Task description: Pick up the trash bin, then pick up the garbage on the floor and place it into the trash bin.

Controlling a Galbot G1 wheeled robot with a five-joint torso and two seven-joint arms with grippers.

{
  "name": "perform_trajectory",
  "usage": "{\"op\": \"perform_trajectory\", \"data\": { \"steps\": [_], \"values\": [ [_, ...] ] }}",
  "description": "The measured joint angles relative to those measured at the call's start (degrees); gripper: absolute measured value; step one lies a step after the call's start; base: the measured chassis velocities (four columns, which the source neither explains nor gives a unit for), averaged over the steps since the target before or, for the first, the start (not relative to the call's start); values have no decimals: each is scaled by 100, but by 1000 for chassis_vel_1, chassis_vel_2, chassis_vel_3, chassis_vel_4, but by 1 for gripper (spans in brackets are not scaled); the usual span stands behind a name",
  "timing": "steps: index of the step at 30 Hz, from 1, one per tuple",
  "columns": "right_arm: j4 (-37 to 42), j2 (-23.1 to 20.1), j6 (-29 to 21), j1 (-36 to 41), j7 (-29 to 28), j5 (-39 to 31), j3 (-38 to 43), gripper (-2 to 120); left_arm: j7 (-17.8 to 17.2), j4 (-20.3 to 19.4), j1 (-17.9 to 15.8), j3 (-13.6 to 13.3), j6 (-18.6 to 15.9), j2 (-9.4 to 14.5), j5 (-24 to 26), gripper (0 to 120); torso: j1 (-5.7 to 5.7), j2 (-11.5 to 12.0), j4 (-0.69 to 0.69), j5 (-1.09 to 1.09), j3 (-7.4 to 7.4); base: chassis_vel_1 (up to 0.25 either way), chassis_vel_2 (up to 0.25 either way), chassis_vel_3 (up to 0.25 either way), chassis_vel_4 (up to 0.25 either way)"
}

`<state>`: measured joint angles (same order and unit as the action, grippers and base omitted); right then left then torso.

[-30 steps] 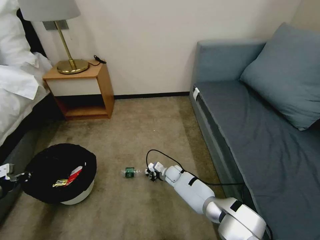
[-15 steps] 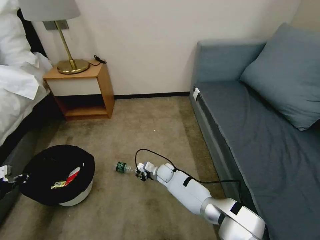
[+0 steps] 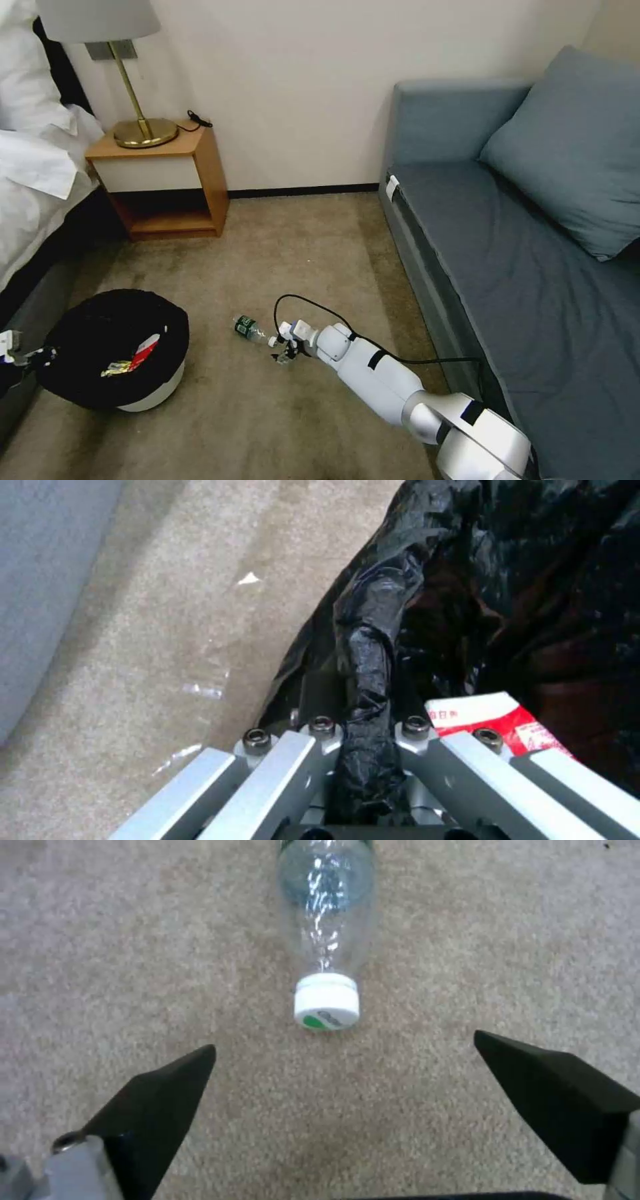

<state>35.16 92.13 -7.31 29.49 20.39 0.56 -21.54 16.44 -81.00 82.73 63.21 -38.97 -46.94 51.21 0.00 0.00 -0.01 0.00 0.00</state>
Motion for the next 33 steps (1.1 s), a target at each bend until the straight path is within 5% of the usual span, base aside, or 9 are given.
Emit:
{"op": "perform_trajectory", "data": {
  "steps": [22, 33],
  "values": [
    [190, 1, 70, 95, -5, -533, -163, 100, 0, 16, 7, 27, -3, 1, 20, 3, 0, 0, 1, 0, 0, -3, 2, 2, -2],
    [470, 0, -226, 195, 46, -786, -360, 100, 0, 40, -2, 42, -5, 34, 39, 3, 0, 0, -1, 0, 0, -177, 179, 169, -165]
  ]
}}
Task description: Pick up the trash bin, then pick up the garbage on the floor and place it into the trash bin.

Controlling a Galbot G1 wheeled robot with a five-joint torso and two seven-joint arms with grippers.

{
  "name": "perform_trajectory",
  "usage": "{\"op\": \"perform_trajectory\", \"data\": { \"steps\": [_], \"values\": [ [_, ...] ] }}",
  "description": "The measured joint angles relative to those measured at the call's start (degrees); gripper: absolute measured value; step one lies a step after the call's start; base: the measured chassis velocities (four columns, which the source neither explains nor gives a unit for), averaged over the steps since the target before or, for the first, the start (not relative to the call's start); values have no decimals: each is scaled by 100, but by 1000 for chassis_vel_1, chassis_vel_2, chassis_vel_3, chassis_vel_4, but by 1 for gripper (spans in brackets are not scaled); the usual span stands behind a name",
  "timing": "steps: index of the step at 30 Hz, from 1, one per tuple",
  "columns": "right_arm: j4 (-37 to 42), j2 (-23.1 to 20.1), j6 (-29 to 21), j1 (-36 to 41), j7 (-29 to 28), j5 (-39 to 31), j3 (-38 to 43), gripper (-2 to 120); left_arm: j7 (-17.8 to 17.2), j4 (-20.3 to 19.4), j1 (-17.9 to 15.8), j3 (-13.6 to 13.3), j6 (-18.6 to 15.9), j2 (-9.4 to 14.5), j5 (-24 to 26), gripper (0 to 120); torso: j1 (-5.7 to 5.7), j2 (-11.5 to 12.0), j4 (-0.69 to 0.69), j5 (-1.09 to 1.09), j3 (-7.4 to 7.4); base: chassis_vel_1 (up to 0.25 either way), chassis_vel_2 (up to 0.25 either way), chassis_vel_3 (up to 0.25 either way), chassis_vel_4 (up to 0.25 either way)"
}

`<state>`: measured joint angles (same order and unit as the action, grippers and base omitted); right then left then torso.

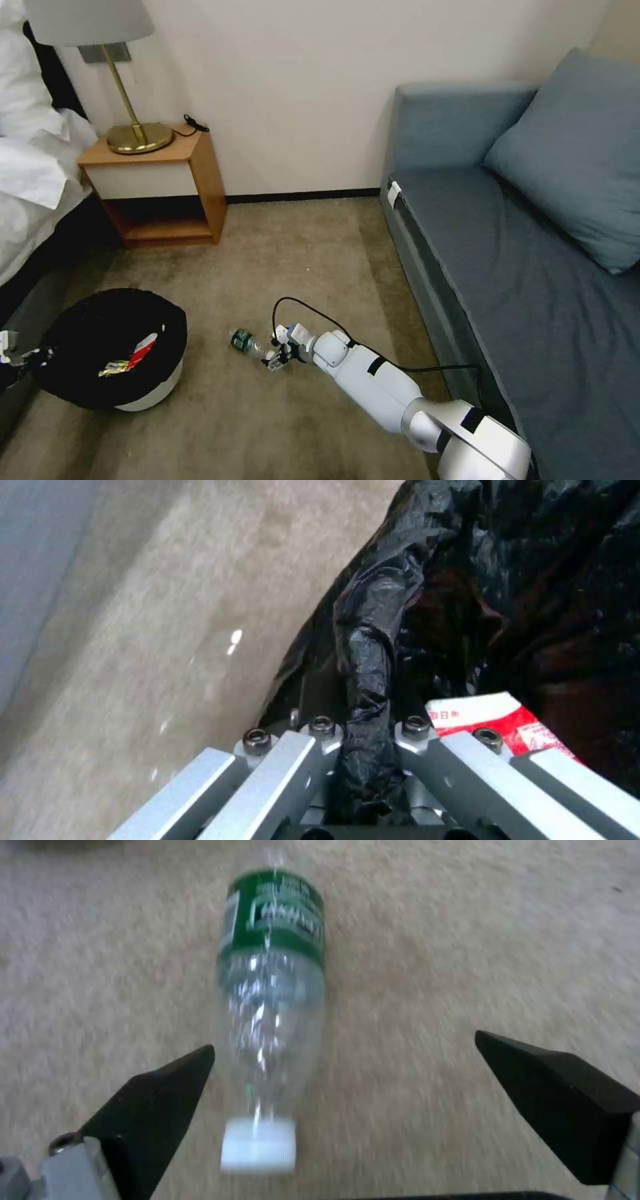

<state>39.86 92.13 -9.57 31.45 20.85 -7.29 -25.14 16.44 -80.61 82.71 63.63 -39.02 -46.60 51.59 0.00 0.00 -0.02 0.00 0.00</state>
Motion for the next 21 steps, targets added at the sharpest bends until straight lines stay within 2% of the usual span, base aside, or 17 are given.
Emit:
{"op": "perform_trajectory", "data": {
  "steps": [4, 7, 12, 21],
  "values": [
    [350, 0, -193, 116, 57, -303, -246, 100, 0, 24, -8, 4, 0, 5, 5, 3, 0, 0, -3, 0, 2, -193, 191, 184, -206],
    [519, 1, -291, 177, 77, -458, -348, 100, 0, 48, -11, 4, 0, 5, 6, 3, 0, 0, -1, 1, 1, -92, 104, 84, -117],
    [511, 1, -389, 217, 7, -568, -390, 100, 0, 56, -5, 4, 0, -19, 3, 3, -1, 0, 4, 0, -1, 31, -17, -43, 28],
    [241, 1, -710, 363, -725, -360, -343, 100, 0, 47, 37, 67, 3, -37, 0, 3, -1, 0, 1, 0, -1, 27, -10, -19, 16]
  ]
}}
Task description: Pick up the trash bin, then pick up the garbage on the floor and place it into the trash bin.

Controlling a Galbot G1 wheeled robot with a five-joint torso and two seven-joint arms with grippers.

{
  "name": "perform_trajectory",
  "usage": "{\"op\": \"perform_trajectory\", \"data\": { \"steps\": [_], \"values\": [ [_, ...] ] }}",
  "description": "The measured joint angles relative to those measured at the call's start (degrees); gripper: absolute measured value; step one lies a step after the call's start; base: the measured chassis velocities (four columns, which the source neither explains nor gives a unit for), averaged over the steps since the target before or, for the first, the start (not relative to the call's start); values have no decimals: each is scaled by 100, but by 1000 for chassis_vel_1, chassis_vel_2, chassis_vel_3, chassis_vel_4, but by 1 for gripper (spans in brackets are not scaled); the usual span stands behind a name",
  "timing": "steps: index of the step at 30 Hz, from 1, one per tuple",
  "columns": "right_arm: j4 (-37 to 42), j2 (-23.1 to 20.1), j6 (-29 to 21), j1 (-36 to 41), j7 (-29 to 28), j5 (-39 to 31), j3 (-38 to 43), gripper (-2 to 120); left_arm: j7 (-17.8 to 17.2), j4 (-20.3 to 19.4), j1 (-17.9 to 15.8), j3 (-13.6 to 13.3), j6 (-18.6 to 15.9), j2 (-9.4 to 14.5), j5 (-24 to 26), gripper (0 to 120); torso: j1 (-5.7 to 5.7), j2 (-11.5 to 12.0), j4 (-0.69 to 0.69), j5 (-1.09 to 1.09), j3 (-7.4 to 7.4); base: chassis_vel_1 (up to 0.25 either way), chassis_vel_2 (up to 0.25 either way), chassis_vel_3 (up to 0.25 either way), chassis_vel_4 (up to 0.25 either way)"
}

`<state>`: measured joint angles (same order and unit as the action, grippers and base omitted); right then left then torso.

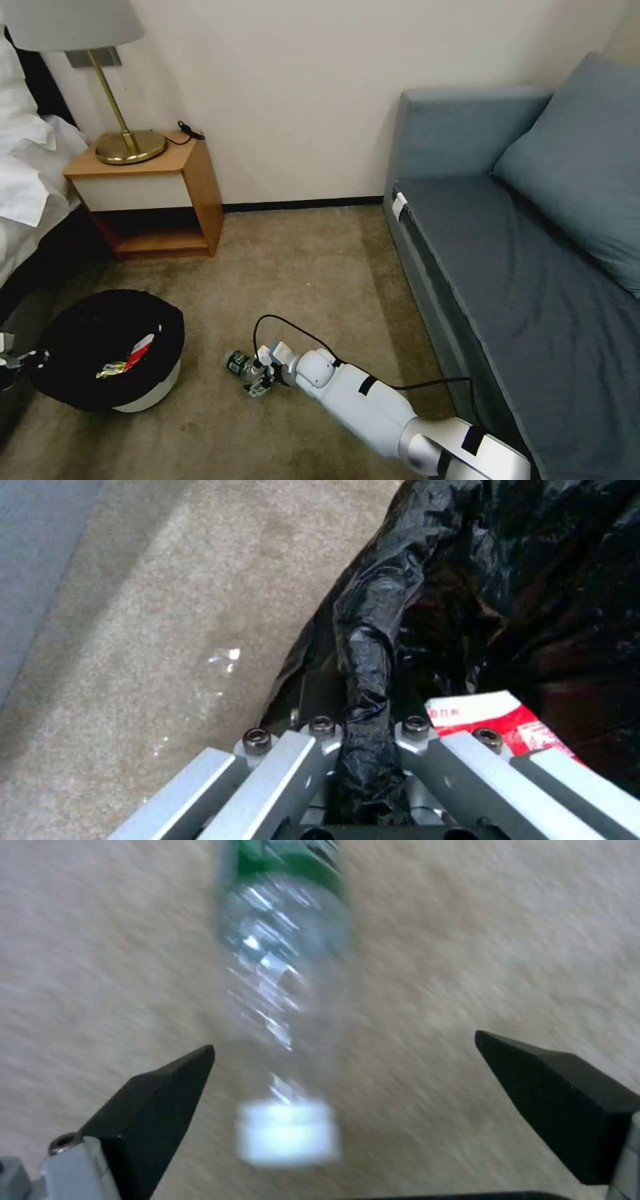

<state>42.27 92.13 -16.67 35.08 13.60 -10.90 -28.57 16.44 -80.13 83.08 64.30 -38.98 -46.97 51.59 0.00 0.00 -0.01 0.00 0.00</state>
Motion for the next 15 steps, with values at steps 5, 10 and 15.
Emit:
{"op": "perform_trajectory", "data": {
  "steps": [5, 10, 15],
  "values": [
    [-241, 0, -24, 9, -27, 180, 72, 93, 0, -43, 20, 22, 1, -6, 0, 3, 0, 0, 0, 0, 0, 0, 0, 0, 0],
    [-300, 4, -9, 44, 51, 190, 112, 82, 0, -44, 54, 64, 1, 3, 1, 3, 0, 0, 0, 1, -1, 0, 0, 0, 0],
    [-321, 11, 52, 85, 91, 186, 124, 64, 0, -54, 90, 105, 3, 9, 6, 3, 0, -1, 0, 1, -1, 0, 0, 0, 0]
  ]
}}
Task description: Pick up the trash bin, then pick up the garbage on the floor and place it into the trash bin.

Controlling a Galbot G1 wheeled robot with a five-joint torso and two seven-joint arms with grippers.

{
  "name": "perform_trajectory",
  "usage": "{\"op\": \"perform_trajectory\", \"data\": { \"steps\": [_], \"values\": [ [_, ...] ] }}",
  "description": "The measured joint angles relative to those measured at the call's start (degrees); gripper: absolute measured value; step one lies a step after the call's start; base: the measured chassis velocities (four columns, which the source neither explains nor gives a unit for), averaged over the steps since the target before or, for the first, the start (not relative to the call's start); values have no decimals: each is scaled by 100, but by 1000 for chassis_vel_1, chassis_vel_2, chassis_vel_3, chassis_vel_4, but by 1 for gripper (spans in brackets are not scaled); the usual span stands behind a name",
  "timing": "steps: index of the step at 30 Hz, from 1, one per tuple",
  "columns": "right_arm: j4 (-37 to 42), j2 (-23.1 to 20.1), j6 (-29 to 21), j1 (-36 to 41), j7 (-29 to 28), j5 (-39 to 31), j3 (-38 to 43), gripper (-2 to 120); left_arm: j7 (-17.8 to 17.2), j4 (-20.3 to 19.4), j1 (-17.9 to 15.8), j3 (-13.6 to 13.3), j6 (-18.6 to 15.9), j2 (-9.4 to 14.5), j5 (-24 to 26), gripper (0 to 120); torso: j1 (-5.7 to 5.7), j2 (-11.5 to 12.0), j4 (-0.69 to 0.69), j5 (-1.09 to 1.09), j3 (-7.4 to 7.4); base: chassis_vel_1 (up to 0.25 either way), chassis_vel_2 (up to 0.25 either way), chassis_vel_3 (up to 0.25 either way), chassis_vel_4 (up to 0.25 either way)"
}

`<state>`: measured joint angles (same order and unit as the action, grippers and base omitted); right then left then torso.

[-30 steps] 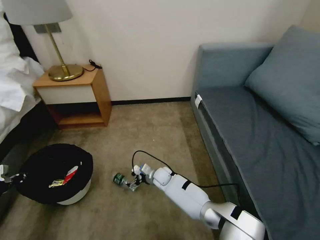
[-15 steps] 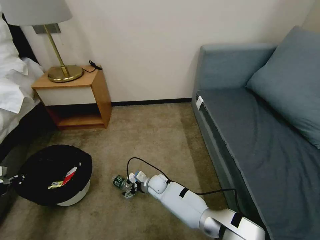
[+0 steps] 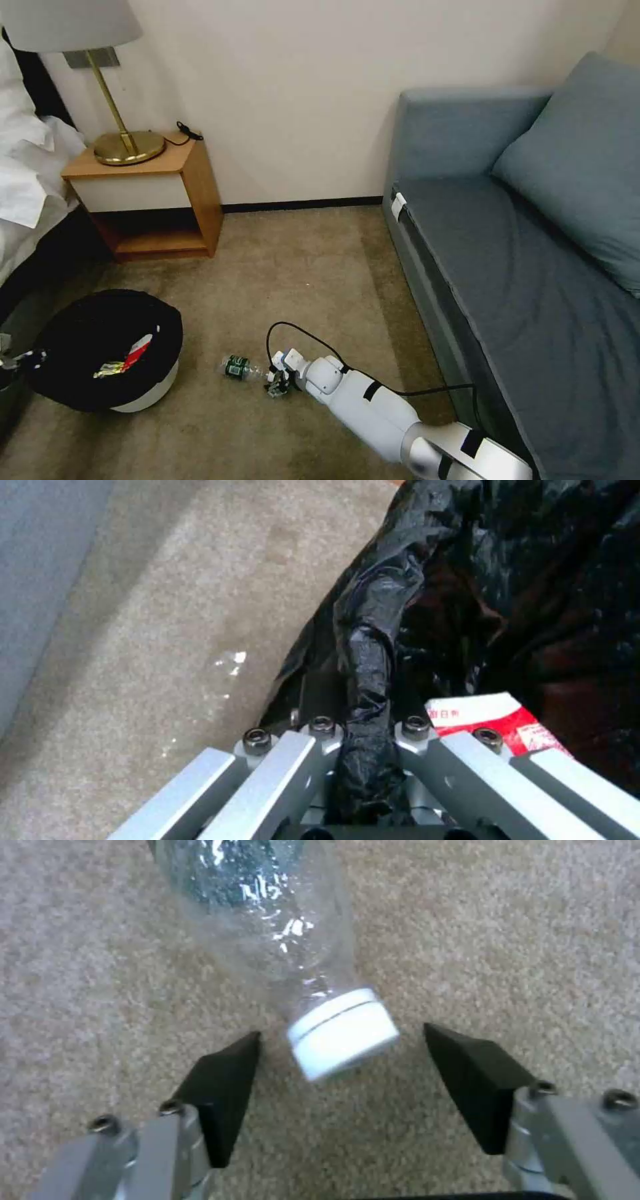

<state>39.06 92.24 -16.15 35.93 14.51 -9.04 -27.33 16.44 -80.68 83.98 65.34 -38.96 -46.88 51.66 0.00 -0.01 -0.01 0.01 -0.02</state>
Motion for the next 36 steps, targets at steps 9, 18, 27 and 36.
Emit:
{"op": "perform_trajectory", "data": {
  "steps": [9, 18, 27, 36],
  "values": [
    [-37, 0, 89, -14, 50, 77, 3, 40, 0, -2, -15, -7, 4, -9, 2, 3, 0, 0, 4, 2, 1, 0, 0, 0, 0],
    [22, -10, 168, 42, 46, 149, 41, 33, 0, 18, -20, -26, 5, 5, 2, 3, 0, 1, 0, -1, 2, 0, 0, 0, 0],
    [667, -22, 121, 102, -130, -283, 281, 33, 3, 132, -32, -50, 13, 15, 2, 3, 1, 2, -1, -4, 3, 0, 0, 0, 0],
    [1706, -105, -67, 209, -367, -872, 526, 33, 5, 145, -78, -135, 16, -13, 6, 3, 1, 2, 2, -2, 2, 0, 0, 0, 0]
  ]
}}
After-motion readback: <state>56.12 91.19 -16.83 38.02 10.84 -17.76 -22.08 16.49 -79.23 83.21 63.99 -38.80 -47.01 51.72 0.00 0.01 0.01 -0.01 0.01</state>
